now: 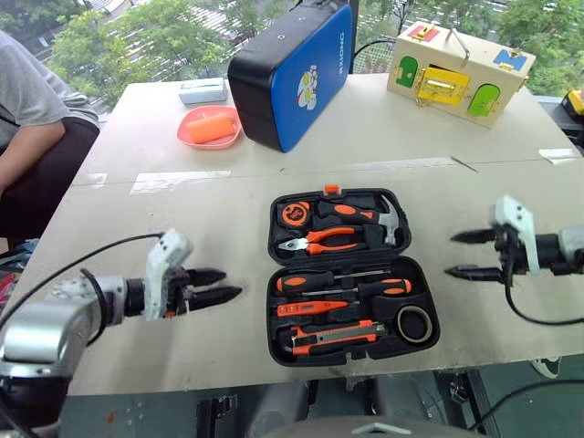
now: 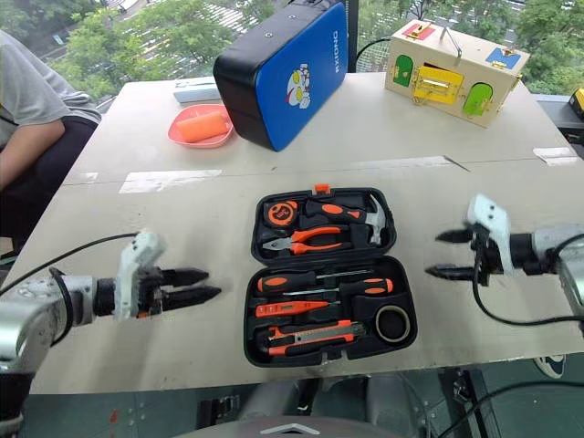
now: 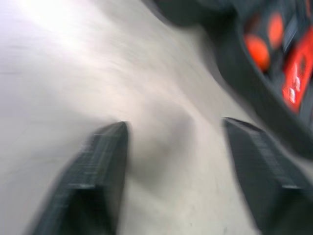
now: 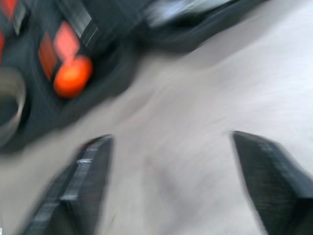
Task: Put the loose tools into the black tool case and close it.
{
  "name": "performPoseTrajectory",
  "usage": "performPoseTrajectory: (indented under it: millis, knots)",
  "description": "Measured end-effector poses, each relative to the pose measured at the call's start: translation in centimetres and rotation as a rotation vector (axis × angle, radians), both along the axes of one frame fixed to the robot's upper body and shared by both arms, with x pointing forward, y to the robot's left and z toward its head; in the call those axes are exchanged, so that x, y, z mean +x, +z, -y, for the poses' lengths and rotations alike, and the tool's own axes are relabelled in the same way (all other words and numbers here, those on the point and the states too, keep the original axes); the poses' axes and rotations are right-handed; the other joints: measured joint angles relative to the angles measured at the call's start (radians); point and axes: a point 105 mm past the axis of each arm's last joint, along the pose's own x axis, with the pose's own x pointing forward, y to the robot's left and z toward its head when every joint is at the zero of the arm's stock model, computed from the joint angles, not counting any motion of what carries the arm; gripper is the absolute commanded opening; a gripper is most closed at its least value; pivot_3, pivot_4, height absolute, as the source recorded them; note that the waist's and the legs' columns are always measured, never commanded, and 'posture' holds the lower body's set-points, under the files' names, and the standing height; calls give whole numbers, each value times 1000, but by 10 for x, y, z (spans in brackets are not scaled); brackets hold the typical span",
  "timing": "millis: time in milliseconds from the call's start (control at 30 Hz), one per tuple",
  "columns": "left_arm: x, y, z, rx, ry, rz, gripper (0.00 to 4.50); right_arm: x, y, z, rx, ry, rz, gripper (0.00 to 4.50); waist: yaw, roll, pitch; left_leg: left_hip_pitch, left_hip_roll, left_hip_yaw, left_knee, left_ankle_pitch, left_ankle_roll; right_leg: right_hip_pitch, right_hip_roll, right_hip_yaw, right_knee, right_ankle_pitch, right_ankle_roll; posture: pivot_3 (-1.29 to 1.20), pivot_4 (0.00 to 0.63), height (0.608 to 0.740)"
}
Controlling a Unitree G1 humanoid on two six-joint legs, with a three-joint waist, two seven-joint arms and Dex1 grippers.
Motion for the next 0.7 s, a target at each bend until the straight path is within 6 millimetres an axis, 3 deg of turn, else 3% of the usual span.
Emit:
performPoseTrajectory:
  millis: [167, 300, 400, 467, 500, 533, 633, 700]
  knots:
    - [38, 20, 21, -225, 146, -64, 4472, 29, 7, -31, 205, -177, -147, 4500, 3, -2, -1, -2, 0, -1, 2, 0, 0, 0, 0, -3, 0, 0, 0, 0, 150, 735]
    - [62, 15, 34, -265, 247, -125, 4472, 44, 1, -50, 262, -254, -234, 4500, -4, -2, -1, -3, 0, 0, 5, 0, 0, 0, 0, -1, 0, 0, 0, 0, 150, 735]
    - [69, 12, 36, -263, 280, -134, 4500, 56, -4, -49, 265, -338, -257, 3767, -8, -2, -1, -3, 0, 1, 5, 0, 0, -1, 0, 0, 1, 0, 0, 0, 150, 735]
    - [74, 9, 38, -247, 296, -126, 3450, 61, -8, -50, 234, -360, -252, 2577, -4, -2, -1, -2, 0, 1, 5, 0, 0, -1, 0, 0, 2, 0, 0, 0, 150, 735]
    - [74, 8, 38, -243, 299, -125, 3133, 61, -9, -50, 225, -361, -250, 2235, -4, -2, -1, -2, 0, 1, 6, 0, 0, -1, 0, 0, 2, 0, 0, 0, 150, 735]
    - [74, 7, 41, -237, 287, -126, 2422, 61, -11, -51, 211, -352, -247, 1518, -3, -2, -1, -3, 0, 1, 7, 0, 0, -1, 0, 0, 2, 0, 0, 0, 150, 735]
    - [73, 7, 51, -232, 244, -124, 1109, 61, -8, -58, 204, -321, -217, 174, -5, -3, -3, -2, 0, 1, 7, 0, 0, 0, 0, 0, 2, 0, 0, 0, 150, 735]
    - [70, 7, 57, -213, 213, -113, 281, 63, -8, -58, 188, -325, -194, 0, -6, -3, -7, -1, 0, 1, 7, 0, 0, 1, 0, 1, 2, 0, 0, 0, 150, 735]
